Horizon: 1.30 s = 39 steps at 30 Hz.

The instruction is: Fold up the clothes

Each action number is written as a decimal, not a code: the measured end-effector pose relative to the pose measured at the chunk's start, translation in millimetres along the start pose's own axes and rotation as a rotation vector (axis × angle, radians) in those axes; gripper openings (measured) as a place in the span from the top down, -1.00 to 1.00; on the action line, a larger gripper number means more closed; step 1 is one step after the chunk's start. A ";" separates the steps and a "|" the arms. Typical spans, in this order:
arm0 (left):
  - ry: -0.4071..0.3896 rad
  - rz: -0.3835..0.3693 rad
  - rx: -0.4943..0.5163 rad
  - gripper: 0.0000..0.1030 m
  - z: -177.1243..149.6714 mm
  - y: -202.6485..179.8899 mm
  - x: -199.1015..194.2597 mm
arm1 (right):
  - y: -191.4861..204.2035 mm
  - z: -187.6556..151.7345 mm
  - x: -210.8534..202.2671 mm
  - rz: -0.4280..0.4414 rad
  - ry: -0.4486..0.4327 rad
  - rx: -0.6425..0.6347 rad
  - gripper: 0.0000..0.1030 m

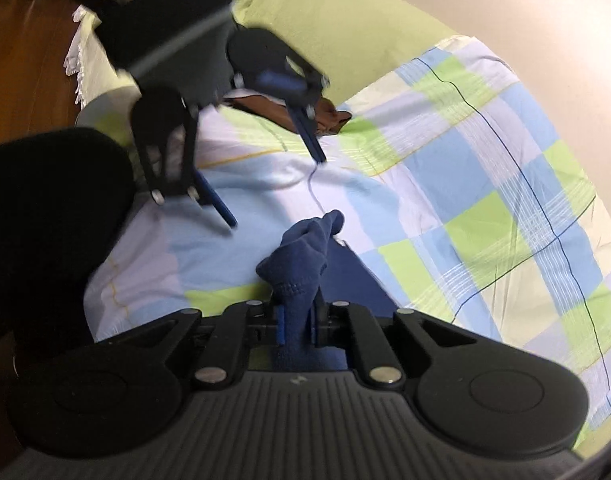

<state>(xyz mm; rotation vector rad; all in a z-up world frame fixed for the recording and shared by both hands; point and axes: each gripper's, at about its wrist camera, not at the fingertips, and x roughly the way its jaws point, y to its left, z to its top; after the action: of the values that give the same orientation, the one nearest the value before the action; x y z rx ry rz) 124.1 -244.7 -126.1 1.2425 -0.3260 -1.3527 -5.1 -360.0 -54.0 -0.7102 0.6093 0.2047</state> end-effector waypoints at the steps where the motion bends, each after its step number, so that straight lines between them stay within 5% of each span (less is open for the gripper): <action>1: -0.010 0.006 0.025 -0.72 0.2 0.6 7.8 | -1.2 -0.1 -1.5 0.006 0.001 -0.008 0.85; 4: -0.038 -0.003 0.123 -0.71 -1.7 -0.1 30.0 | 2.4 -1.1 -0.6 0.028 0.008 -0.031 0.85; 5: -0.037 -0.031 0.172 -0.55 -3.1 -1.3 36.7 | 4.5 -1.8 0.6 0.034 0.009 -0.039 0.85; 6: -0.036 -0.059 0.222 -0.35 -4.5 -2.6 43.5 | 6.7 -2.9 2.1 0.039 0.010 -0.046 0.85; 8: 0.009 -0.095 0.251 0.66 -3.9 -0.3 51.5 | 8.4 -3.5 4.3 0.050 0.010 -0.041 0.85; 10: 0.034 -0.118 0.275 0.77 -4.0 1.1 54.8 | 10.5 -4.4 8.0 0.059 0.004 -0.025 0.85; 17: 0.105 -0.163 0.445 0.78 20.5 31.0 31.9 | 6.3 -13.1 7.2 0.113 -0.079 0.132 0.85; 23: 0.124 -0.196 0.575 0.78 103.9 96.2 71.1 | -59.6 -44.9 -25.6 0.120 -0.277 0.525 0.85; 31: 0.106 -0.343 0.606 0.78 220.4 134.2 209.7 | -147.0 -184.7 -51.1 0.054 -0.584 1.247 0.85; 39: 0.081 -0.479 0.594 0.77 273.6 113.0 320.0 | -164.5 -318.6 -48.3 -0.043 -0.611 1.687 0.84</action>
<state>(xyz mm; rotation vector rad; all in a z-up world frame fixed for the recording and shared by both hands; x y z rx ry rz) 59.6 -672.8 -75.4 1.9556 -0.4069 -1.6668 -126.8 -693.2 -124.8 0.9565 0.0261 -0.1654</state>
